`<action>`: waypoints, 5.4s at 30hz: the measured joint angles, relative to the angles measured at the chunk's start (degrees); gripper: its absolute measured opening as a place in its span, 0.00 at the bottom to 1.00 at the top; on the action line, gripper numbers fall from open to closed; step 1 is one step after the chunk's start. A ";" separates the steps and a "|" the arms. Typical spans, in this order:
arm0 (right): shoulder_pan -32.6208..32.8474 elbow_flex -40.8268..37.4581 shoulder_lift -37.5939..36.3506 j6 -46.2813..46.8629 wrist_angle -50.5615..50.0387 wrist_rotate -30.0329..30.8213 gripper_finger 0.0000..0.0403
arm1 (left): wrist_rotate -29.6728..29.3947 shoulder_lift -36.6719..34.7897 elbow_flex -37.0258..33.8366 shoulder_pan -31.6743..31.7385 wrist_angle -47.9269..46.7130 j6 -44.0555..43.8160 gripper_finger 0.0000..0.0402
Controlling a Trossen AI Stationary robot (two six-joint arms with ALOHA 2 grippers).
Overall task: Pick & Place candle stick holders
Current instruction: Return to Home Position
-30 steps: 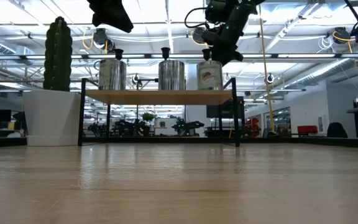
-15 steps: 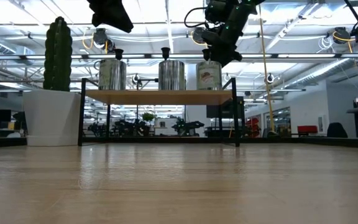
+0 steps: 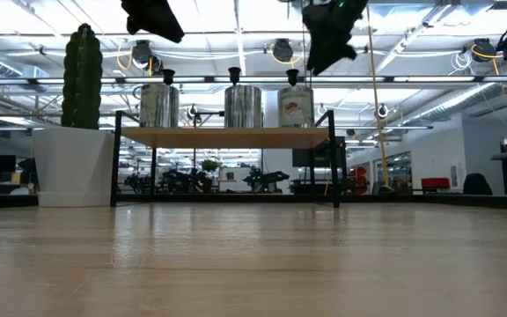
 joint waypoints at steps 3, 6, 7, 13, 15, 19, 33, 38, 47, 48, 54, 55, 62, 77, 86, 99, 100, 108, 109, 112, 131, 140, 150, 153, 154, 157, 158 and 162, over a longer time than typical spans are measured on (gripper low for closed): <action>2.67 0.00 -2.95 0.67 -4.79 0.02 0.30 | 0.00 -2.07 -0.02 0.00 -1.67 0.32 0.26; 6.68 -1.93 -6.87 0.36 -5.79 -0.01 0.29 | 0.00 -5.63 -0.02 0.00 -4.80 0.61 0.26; 8.35 -3.66 -8.61 -0.03 -4.92 -0.02 0.29 | 0.00 -6.98 -0.02 0.00 -5.64 0.41 0.26; 18.09 -20.89 -21.60 -1.94 8.10 -0.15 0.28 | 0.01 -17.66 -2.82 -1.17 -4.96 0.37 0.26; 20.50 -27.48 -26.55 -2.18 13.39 -0.24 0.28 | 0.05 -21.70 -5.37 -1.83 -4.57 0.44 0.26; 23.56 -39.80 -36.54 -3.38 21.96 -0.16 0.28 | 0.06 -30.58 -14.47 -3.80 0.50 -0.06 0.26; 25.64 -76.70 -66.54 -9.33 57.22 -6.00 0.28 | 8.86 -56.14 -50.35 -7.51 31.91 7.53 0.26; 25.63 -86.66 -73.63 -9.22 63.14 -5.99 0.28 | 12.40 -60.02 -59.68 -7.54 42.02 8.02 0.26; 25.62 -95.23 -85.33 -5.18 63.31 -5.97 0.28 | 12.63 -62.99 -72.82 -7.87 59.34 7.17 0.26; 25.62 -95.60 -86.43 -5.14 62.85 -5.95 0.28 | 12.59 -63.07 -72.85 -7.87 58.44 7.26 0.26; 25.60 -97.35 -91.50 -4.28 61.97 -5.71 0.28 | 12.63 -63.06 -72.83 -7.89 58.87 7.28 0.26; 25.60 -97.56 -91.44 -4.28 61.98 -5.70 0.28 | 12.63 -63.07 -72.82 -7.89 58.62 7.26 0.26; 25.60 -97.83 -91.37 -4.01 60.84 -5.64 0.28 | 12.62 -63.03 -72.74 -7.91 54.93 5.27 0.26; 25.60 -103.09 -91.38 -1.63 65.01 3.30 0.28 | 12.48 -63.03 -72.74 -7.89 52.40 0.06 0.26; 25.60 -103.32 -91.35 -1.75 63.86 3.17 0.28 | 12.48 -63.03 -72.74 -7.89 52.51 -0.48 0.26; 25.60 -103.43 -91.35 -1.73 63.87 3.15 0.28 | 12.46 -63.03 -72.74 -7.89 52.53 -0.46 0.26; 25.60 -103.43 -91.35 -1.73 63.87 3.15 0.28 | 12.46 -63.03 -72.74 -7.89 52.53 -0.46 0.26; 25.60 -103.45 -91.35 -1.73 63.89 3.13 0.28 | 12.44 -63.03 -72.74 -7.89 52.52 -0.44 0.26; 25.60 -103.45 -91.35 -1.73 63.87 3.13 0.28 | 12.44 -63.03 -72.74 -7.89 52.52 -0.44 0.26; 25.60 -103.45 -91.35 -1.73 63.89 3.13 0.28 | 12.44 -63.03 -72.74 -7.89 52.53 -0.44 0.26; 25.60 -103.47 -91.33 -1.73 63.89 3.13 0.28 | 12.41 -63.03 -72.74 -7.88 52.51 -0.42 0.26; 25.60 -103.47 -91.35 -1.73 63.89 3.11 0.28 | 12.41 -63.03 -72.74 -7.89 52.53 -0.42 0.26; 25.62 -103.47 -91.35 -1.73 63.89 3.13 0.28 | 12.41 -63.03 -72.74 -7.89 52.53 -0.42 0.26; 25.60 -103.47 -91.35 -1.73 63.89 3.12 0.28 | 12.41 -63.03 -72.74 -7.88 52.53 -0.42 0.26; 25.60 -103.47 -91.34 -1.73 63.89 3.12 0.28 | 12.41 -63.03 -72.74 -7.89 52.53 -0.42 0.26; 25.61 -103.47 -91.35 -1.73 63.89 3.11 0.28 | 12.42 -63.03 -72.74 -7.88 52.52 -0.42 0.26; 25.60 -103.47 -91.35 -1.73 63.89 3.12 0.28 | 12.41 -63.03 -72.74 -7.89 52.51 -0.43 0.26; 25.60 -103.49 -91.35 -1.73 63.89 3.11 0.28 | 12.41 -63.03 -72.74 -7.87 52.53 -0.42 0.26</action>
